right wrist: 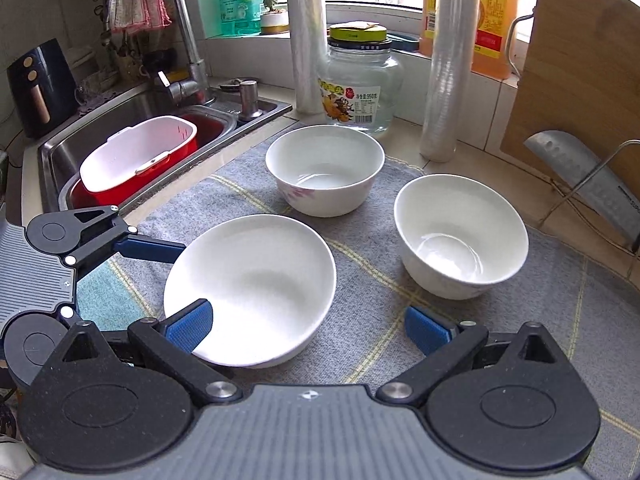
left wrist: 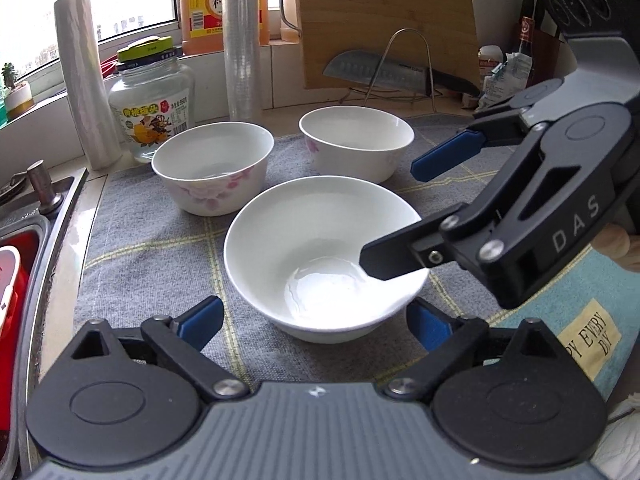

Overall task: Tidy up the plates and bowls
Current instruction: 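Grip the white bowl rim with the left tool while the right tool grips its opposite rim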

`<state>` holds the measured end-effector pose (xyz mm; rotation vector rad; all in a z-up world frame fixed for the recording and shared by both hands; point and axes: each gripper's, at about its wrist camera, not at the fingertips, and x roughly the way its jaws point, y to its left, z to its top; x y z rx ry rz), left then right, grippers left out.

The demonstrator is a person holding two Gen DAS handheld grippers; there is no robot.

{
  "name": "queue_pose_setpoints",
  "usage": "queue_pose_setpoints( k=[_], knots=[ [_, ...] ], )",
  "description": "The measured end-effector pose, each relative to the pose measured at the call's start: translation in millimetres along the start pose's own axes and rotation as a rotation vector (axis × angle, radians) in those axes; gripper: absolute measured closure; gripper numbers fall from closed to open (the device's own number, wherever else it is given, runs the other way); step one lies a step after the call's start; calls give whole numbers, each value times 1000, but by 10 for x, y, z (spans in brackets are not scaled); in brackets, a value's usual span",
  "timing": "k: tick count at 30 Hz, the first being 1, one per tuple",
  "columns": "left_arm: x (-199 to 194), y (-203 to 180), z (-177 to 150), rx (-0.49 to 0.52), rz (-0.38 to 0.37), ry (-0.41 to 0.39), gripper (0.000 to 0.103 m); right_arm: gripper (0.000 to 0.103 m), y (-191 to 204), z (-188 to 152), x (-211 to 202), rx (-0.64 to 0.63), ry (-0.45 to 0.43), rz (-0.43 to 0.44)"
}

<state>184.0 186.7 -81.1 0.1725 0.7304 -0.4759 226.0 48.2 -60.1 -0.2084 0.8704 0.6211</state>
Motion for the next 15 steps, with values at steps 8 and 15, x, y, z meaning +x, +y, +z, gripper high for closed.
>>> queue_pose_setpoints(
  k=[8, 15],
  knots=[
    [36, -7, 15, 63, -32, -1, 15, 14, 13, 91, 112, -10, 14, 68],
    [19, -8, 8, 64, -46, -3, 17, 23, 53, 159, 183, -35, 27, 90]
  ],
)
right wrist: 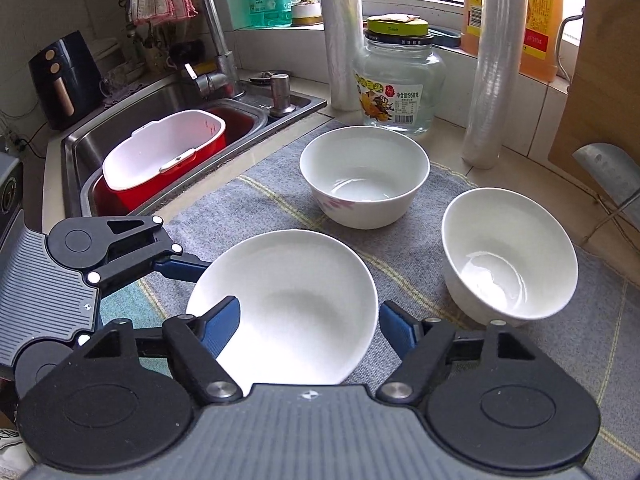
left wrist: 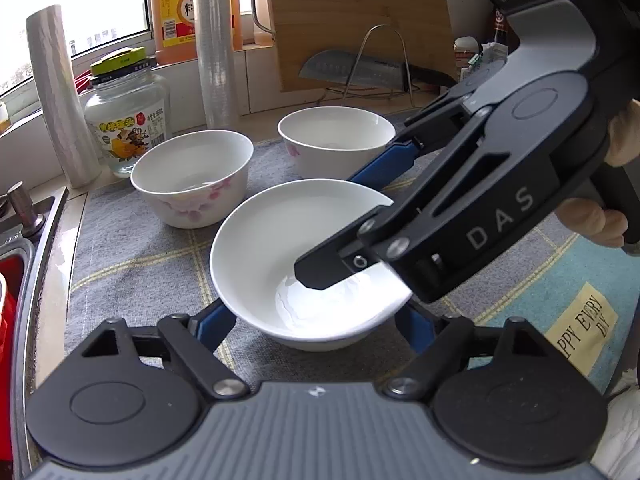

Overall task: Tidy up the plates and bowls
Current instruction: 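Grip the white bowl rim with the left tool while the right tool grips its opposite rim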

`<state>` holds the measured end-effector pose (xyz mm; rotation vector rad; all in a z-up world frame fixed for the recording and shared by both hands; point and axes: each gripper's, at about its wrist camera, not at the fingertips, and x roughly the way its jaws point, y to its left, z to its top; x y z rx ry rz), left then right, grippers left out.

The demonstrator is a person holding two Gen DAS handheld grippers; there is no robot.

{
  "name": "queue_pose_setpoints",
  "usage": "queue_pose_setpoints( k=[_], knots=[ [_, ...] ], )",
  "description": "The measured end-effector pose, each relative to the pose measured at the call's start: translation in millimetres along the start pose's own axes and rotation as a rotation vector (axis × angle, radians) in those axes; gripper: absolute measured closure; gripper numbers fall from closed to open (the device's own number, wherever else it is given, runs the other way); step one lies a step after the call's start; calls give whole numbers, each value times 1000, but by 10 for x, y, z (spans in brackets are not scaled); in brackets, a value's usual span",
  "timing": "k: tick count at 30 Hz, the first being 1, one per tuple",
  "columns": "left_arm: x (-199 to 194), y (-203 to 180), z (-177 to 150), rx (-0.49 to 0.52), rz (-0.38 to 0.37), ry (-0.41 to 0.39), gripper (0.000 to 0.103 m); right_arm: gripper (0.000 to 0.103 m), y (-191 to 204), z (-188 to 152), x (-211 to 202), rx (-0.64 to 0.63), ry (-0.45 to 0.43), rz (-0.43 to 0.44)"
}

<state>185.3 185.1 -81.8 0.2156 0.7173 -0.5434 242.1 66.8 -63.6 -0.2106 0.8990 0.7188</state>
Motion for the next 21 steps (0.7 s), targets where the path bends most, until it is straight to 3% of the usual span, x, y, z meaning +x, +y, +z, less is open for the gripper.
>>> queue_pose_setpoints(
  k=[21],
  knots=[
    [-38, -44, 70, 39, -15, 13, 18, 24, 20, -4, -14, -19, 15, -9]
  ],
)
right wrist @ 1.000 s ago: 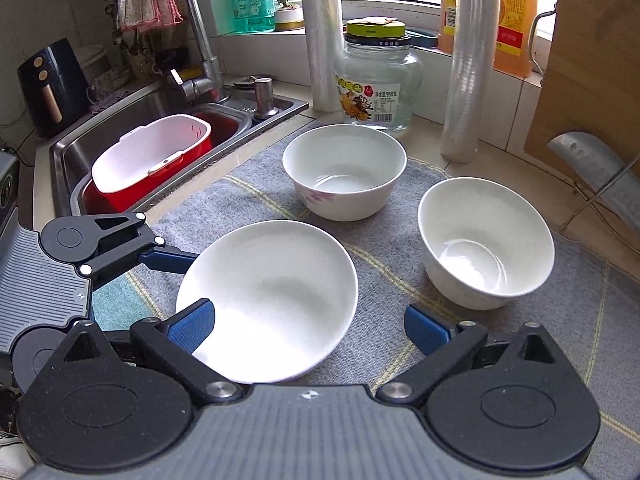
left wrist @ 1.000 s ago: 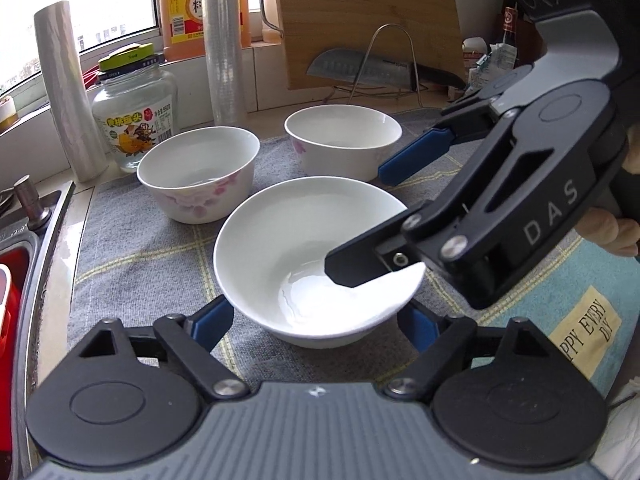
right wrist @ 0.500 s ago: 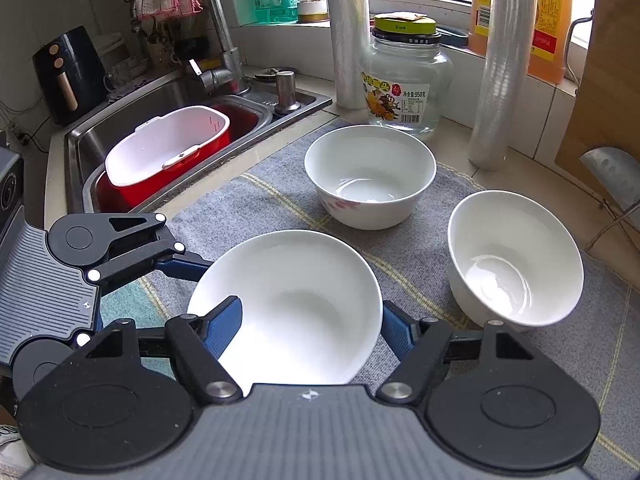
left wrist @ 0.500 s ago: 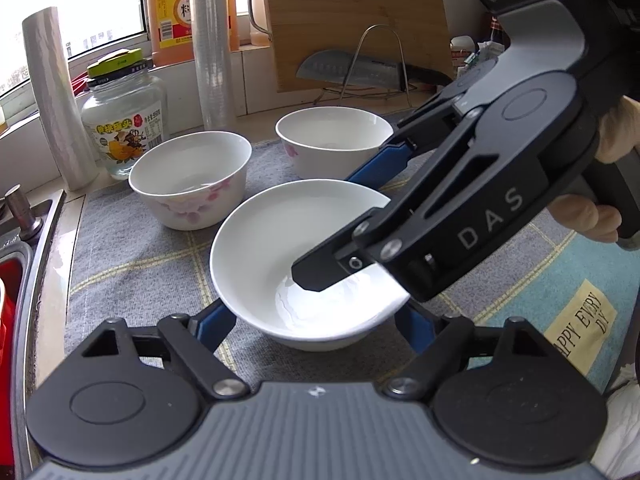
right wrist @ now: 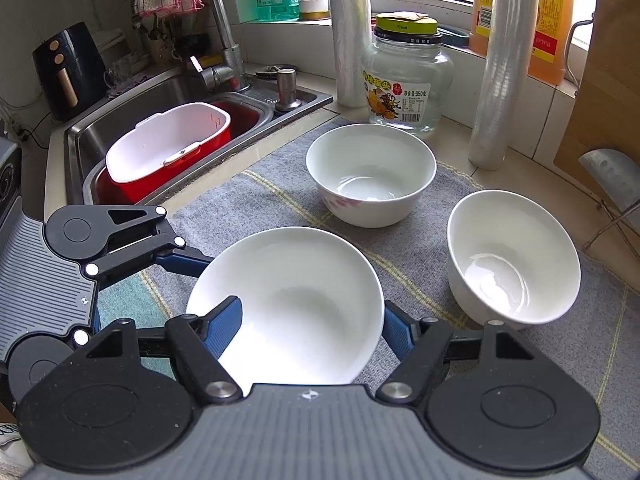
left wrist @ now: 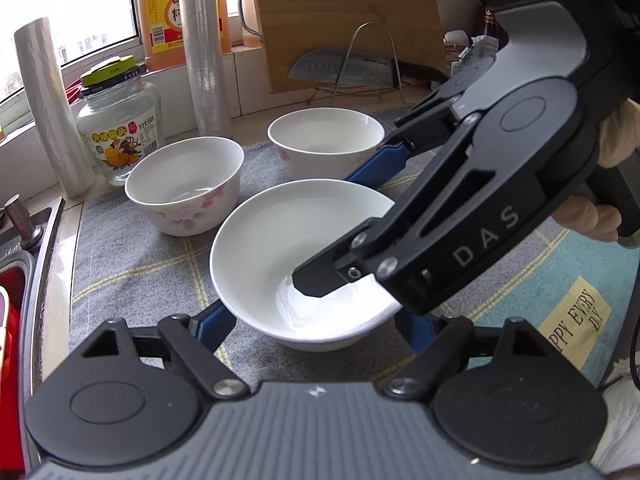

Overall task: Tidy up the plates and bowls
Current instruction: 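Grip the white bowl rim with the left tool while the right tool grips its opposite rim, then carry the white bowl with both tools toward the plate stack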

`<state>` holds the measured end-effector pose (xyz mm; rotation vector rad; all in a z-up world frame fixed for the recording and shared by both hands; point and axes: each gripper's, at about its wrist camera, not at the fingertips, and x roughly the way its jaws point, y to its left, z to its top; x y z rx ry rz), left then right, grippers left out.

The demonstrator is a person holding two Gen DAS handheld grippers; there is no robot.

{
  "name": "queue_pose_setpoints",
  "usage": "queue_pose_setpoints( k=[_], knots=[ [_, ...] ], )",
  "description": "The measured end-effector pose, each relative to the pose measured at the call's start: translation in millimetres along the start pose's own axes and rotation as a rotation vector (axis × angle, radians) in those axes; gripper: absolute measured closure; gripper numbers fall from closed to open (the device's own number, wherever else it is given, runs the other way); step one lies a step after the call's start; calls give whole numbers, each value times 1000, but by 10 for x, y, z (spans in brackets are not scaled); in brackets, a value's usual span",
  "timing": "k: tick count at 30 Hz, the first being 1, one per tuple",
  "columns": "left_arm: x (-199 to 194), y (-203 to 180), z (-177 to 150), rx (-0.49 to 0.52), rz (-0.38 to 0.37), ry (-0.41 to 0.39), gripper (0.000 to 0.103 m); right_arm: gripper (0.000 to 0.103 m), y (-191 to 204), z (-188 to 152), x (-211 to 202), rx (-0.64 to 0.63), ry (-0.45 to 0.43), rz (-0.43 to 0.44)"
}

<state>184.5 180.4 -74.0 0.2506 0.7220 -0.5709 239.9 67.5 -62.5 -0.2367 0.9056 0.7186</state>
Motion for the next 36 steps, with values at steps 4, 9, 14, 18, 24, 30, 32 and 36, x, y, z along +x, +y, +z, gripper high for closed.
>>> queue_pose_setpoints(
  k=[4, 9, 14, 18, 24, 30, 32, 36],
  knots=[
    [-24, -58, 46, 20, 1, 6, 18, 24, -14, -35, -82, 6, -11, -3],
    [-11, -162, 89, 46, -8, 15, 18, 23, -37, -110, -212, 17, -24, -12],
    [33, -292, 142, 67, -40, 20, 18, 23, -92, -216, -343, 50, -30, -37],
    [65, -432, 201, 101, -68, 16, 18, 23, -172, -337, -469, 80, -39, -63],
    [155, -681, 329, 154, -121, 11, 18, 23, -336, -532, -678, 132, -50, -111],
    [281, -953, 479, 210, -177, 7, 18, 23, -512, -768, -875, 187, -53, -175],
    [325, -1036, 520, 225, -195, 8, 18, 23, -566, -835, -945, 205, -56, -189],
    [410, -1200, 603, 249, -228, 4, 18, 23, -673, -951, -1066, 233, -60, -222]
  ],
)
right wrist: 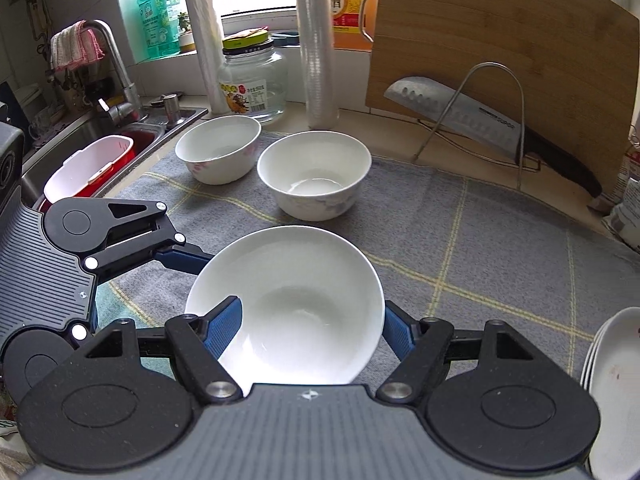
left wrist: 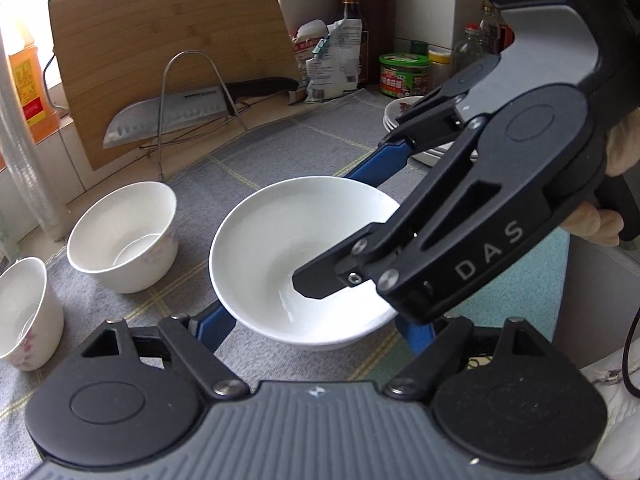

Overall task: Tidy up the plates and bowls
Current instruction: 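Carry the white bowl with both tools toward the plate stack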

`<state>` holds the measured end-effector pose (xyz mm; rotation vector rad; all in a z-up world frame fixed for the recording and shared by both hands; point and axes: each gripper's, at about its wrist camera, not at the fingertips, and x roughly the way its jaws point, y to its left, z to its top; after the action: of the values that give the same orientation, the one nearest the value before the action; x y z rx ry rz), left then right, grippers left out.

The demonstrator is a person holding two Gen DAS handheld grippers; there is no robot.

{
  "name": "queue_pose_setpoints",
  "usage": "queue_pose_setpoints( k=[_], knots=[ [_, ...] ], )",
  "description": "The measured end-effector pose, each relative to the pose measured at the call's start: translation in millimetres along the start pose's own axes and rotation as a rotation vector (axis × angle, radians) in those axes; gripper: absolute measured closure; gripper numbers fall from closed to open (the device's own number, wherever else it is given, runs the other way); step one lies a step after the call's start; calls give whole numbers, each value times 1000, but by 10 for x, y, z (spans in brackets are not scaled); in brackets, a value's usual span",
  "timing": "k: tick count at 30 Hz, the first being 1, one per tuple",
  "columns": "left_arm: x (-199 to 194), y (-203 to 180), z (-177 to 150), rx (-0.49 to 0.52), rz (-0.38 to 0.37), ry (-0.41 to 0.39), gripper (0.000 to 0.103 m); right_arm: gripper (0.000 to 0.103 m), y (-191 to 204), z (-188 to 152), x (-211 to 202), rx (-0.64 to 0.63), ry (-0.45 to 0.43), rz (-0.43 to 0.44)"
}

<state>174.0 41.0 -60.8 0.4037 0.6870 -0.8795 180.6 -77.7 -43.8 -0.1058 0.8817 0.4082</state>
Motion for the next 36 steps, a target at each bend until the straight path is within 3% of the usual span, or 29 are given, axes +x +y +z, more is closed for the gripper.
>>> queue_pose_setpoints(
  k=[10, 29, 36],
  knots=[
    [318, -137, 193, 55, -46, 19, 18, 23, -330, -176, -22, 74, 22, -44],
    [472, -126, 249, 55, -65, 31, 18, 23, -539, -222, 78, 98, 42, -55],
    [483, -106, 230, 48, -66, 31, 16, 16, -535, -222, 96, 101, 36, -40]
  ],
)
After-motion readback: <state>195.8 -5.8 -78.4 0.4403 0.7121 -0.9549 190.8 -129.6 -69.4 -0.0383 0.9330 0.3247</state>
